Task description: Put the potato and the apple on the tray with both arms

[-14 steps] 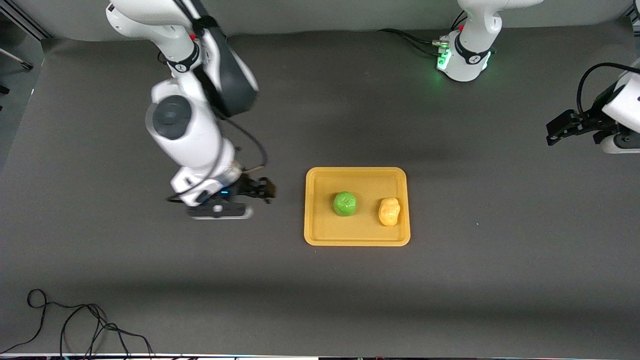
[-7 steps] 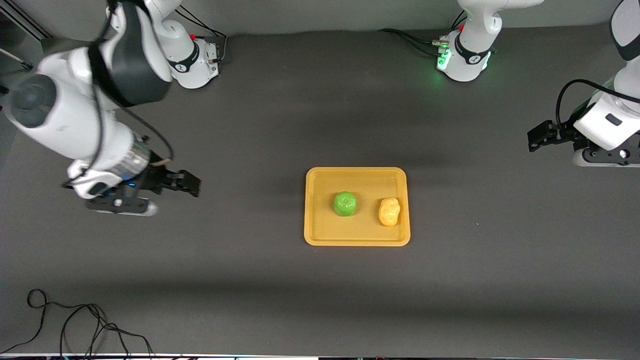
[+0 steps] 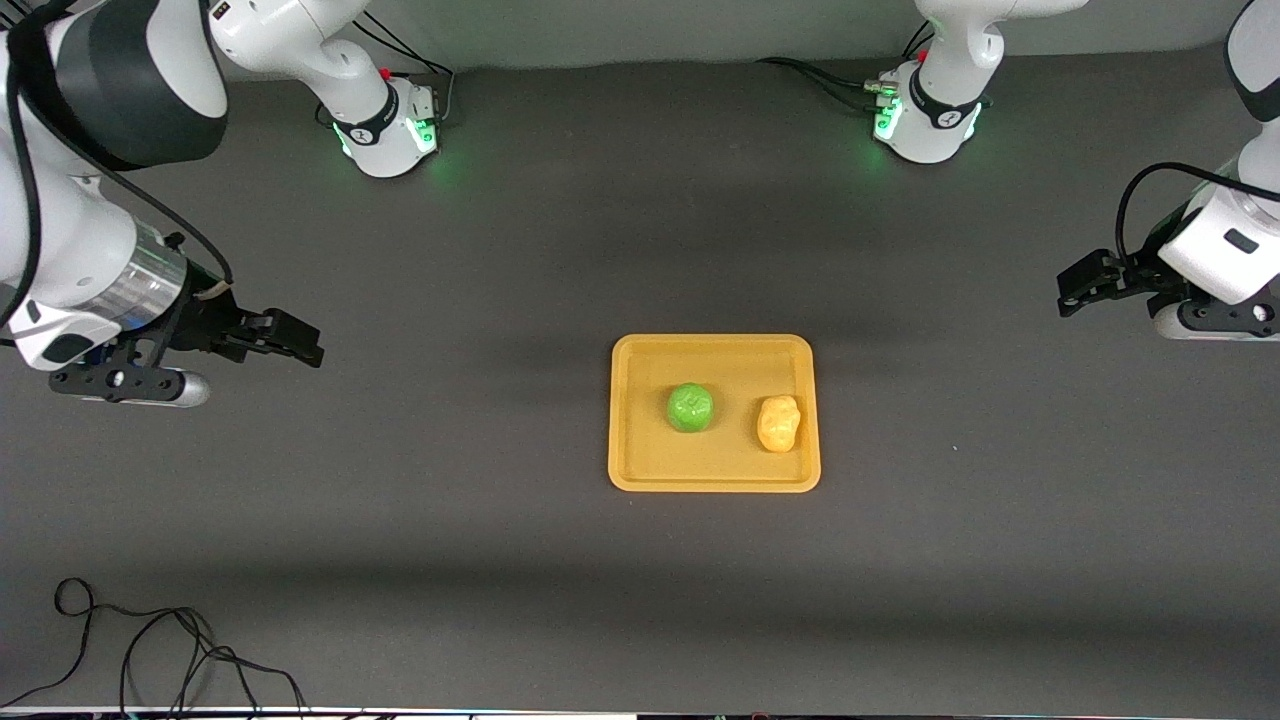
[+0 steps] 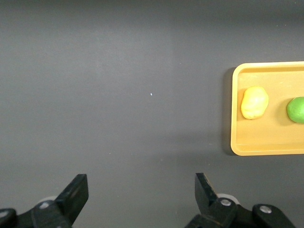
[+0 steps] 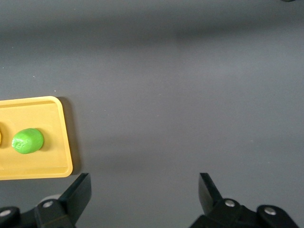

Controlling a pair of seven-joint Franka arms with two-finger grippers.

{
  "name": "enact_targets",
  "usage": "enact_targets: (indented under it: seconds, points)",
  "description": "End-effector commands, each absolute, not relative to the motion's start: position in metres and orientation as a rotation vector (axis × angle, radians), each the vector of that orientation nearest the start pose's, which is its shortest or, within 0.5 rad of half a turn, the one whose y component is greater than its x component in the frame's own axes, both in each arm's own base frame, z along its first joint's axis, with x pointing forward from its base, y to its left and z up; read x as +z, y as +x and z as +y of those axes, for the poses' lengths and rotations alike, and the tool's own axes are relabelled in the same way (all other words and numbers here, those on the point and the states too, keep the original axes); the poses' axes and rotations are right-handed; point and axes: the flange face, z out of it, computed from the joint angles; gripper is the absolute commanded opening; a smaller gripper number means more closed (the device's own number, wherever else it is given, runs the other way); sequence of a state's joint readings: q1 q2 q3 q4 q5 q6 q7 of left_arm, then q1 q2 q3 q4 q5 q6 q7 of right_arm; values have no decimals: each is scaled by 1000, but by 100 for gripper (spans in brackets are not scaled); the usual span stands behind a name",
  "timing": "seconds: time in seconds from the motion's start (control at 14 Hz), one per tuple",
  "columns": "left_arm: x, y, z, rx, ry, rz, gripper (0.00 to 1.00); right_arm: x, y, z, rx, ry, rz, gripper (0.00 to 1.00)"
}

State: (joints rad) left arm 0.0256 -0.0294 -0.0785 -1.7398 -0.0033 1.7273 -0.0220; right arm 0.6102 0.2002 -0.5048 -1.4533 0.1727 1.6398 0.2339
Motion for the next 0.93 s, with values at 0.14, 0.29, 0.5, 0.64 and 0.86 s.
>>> enact_targets:
  seconds: [0.14, 0.29, 0.5, 0.64, 0.86]
  points:
    - [593, 545, -27, -62, -3147, 32, 100, 624, 558, 65, 1, -3041, 247, 100]
    - [594, 543, -27, -60, -3149, 34, 100, 627, 535, 53, -16, -3127, 250, 100]
    - [595, 539, -32, -34, -3141, 50, 100, 626, 525, 44, 19, -3154, 318, 100]
    - [595, 540, -26, -40, -3144, 42, 100, 624, 526, 28, 40, -3138, 353, 100]
    - [593, 541, -25, -40, -3147, 39, 100, 624, 534, 35, -38, -3132, 333, 100]
